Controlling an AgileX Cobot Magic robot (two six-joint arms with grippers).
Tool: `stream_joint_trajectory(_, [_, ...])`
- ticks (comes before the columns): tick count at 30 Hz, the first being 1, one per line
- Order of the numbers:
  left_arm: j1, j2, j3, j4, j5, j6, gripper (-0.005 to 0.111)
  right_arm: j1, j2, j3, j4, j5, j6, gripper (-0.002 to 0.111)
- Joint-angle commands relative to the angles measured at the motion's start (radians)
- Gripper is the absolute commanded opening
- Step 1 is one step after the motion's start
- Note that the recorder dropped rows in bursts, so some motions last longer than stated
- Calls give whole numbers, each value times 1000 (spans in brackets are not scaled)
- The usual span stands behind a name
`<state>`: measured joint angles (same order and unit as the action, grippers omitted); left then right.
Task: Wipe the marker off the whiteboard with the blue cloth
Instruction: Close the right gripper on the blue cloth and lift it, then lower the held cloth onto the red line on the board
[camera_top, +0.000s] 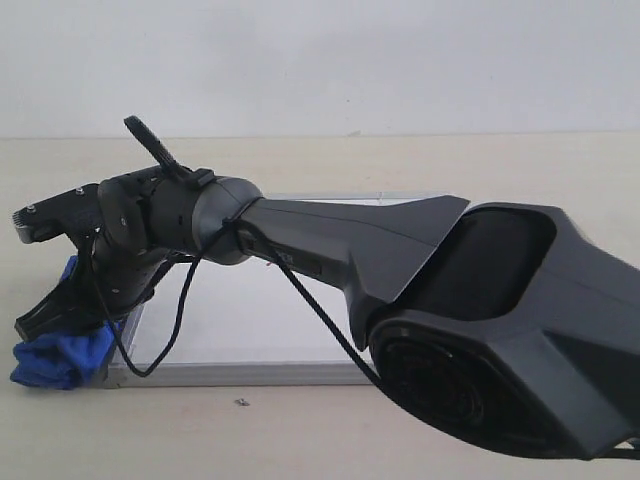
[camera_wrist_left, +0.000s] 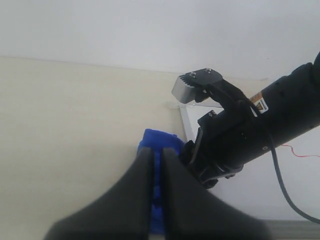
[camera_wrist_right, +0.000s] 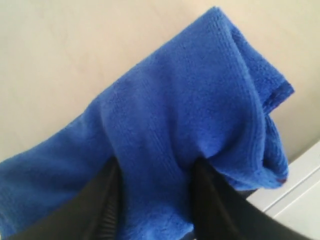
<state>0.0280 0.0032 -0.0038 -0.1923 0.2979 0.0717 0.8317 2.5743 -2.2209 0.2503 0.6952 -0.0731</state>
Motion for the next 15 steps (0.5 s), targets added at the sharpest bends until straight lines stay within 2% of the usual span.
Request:
stream_joint_trajectory(1, [2,-3,4,-5,-3,2,4,5,9,-4,4,11,-22,13])
stream_joint_trajectory(3, [2,-3,4,-5,-3,2,4,5,8,-4,4,7,-52,-1])
stream_joint_trajectory(9, [2,-3,4,-5,-3,2,4,5,-2,-101,-48,47,-55,0])
stream_joint_trajectory(12, [2,-3,4,-5,-3,2,4,5,-62,-230,-214,163,-43,0])
stream_joint_trajectory(15, [2,-3,4,-5,-3,2,4,-7,-116,-286,-368,302,-6,0])
